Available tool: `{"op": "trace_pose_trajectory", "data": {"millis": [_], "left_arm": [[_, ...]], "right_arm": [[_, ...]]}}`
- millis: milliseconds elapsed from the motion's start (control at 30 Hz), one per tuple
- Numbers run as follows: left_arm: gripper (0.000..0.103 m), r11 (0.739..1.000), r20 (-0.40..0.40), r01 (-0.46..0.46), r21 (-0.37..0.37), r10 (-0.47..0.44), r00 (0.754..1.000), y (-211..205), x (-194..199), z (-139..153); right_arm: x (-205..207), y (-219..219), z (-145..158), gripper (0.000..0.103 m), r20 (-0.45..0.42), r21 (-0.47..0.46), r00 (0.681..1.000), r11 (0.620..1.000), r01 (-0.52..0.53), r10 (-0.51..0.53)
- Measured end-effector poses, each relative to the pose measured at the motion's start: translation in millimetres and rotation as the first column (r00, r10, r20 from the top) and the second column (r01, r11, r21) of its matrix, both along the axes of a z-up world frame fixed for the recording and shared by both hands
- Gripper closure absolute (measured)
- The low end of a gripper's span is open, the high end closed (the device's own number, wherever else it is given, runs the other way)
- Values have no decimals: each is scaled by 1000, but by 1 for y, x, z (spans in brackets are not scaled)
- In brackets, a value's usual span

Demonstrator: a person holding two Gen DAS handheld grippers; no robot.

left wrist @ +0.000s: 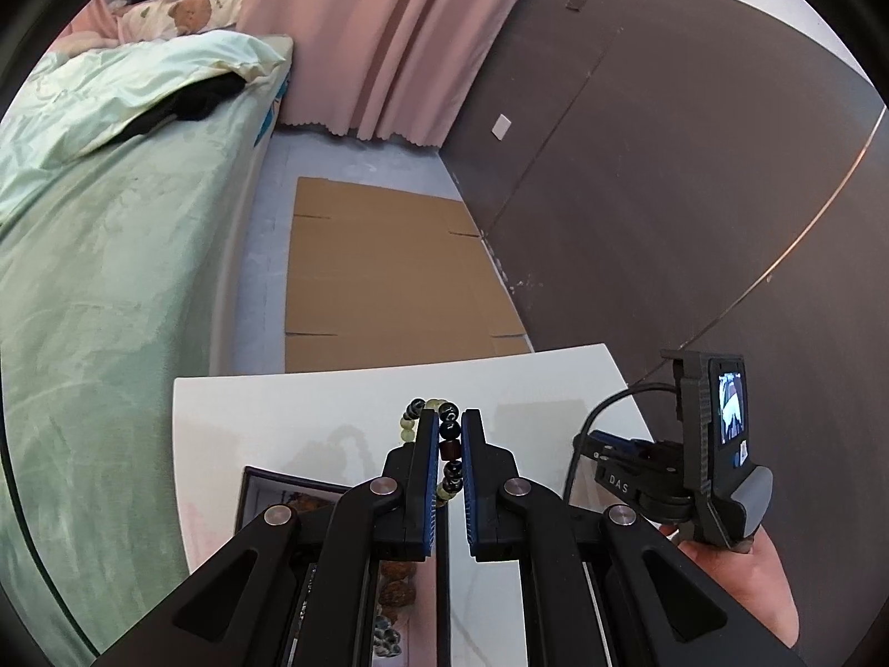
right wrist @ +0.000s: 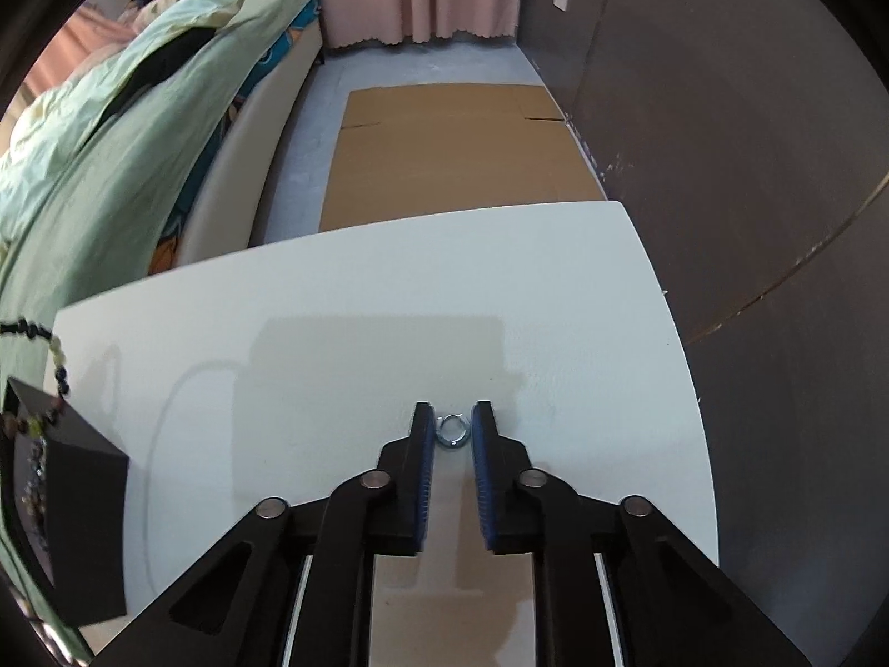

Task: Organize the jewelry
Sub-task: 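Drop the bead bracelet into the box while the right gripper carries the ring over it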

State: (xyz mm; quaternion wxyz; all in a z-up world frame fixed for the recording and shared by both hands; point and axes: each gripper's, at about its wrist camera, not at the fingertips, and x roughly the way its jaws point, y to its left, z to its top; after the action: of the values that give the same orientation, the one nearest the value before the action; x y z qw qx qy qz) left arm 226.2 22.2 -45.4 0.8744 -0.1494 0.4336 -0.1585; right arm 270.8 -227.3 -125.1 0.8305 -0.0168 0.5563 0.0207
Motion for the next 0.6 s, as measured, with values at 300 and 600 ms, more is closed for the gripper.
{"op": "trace_pose_trajectory", "data": {"millis": [300,600], "left_arm": [[95,1000,33,-12,-15,13,999,11,-14,16],[95,1000,49,-16,7,16,999,17,-35,25]], "right_arm": [[-10,-11,19,89,21,130,1000,991,10,-13],[-32,-8,43,89,88,210,996,977,-24,5]]}}
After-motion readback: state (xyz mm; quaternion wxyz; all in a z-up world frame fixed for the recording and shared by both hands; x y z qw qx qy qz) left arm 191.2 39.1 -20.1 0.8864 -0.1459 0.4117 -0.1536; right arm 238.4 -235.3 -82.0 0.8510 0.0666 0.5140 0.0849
